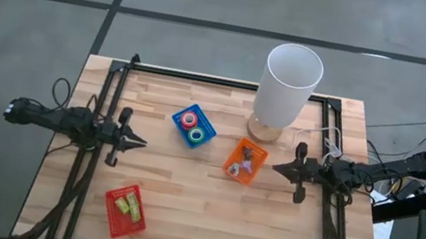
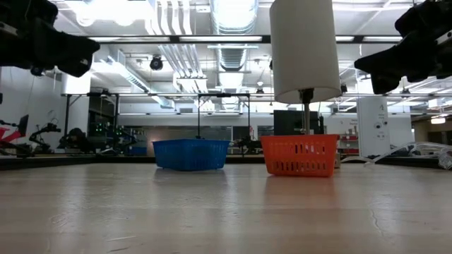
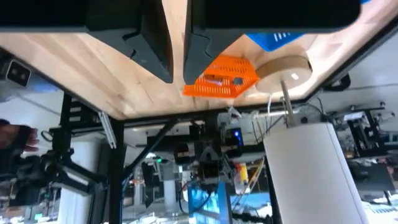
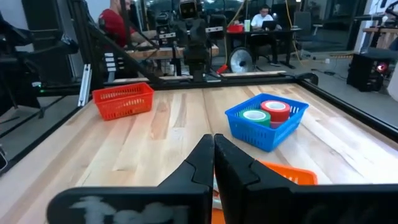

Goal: Pick and place Stapler, Stapler remover, tape
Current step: Return to Home Position

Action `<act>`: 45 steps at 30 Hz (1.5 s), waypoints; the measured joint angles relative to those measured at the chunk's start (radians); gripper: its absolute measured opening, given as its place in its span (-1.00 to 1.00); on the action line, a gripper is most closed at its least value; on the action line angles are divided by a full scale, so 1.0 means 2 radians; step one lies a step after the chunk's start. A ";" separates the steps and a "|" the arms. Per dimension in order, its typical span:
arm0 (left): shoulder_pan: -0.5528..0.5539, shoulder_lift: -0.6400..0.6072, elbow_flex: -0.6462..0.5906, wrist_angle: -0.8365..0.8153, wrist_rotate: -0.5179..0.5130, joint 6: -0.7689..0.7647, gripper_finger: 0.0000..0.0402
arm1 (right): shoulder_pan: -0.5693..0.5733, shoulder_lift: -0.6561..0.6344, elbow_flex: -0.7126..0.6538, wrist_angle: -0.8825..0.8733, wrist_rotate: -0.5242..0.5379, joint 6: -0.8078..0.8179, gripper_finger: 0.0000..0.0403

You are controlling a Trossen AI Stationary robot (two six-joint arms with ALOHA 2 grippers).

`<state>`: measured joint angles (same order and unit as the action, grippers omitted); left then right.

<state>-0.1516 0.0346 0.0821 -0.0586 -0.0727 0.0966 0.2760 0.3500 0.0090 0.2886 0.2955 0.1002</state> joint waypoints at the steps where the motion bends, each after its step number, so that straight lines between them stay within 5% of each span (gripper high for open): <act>1: 0.000 0.001 -0.002 -0.001 0.000 -0.003 -0.78 | 0.000 0.000 0.000 0.000 0.000 0.000 -0.96; 45: 0.000 0.005 -0.028 0.024 0.000 -0.028 -0.79 | 0.000 0.000 0.000 0.000 0.001 0.001 -0.96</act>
<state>-0.1516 0.0437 0.0257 -0.0107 -0.0734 0.0402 0.2764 0.3495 0.0090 0.2878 0.2974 0.1013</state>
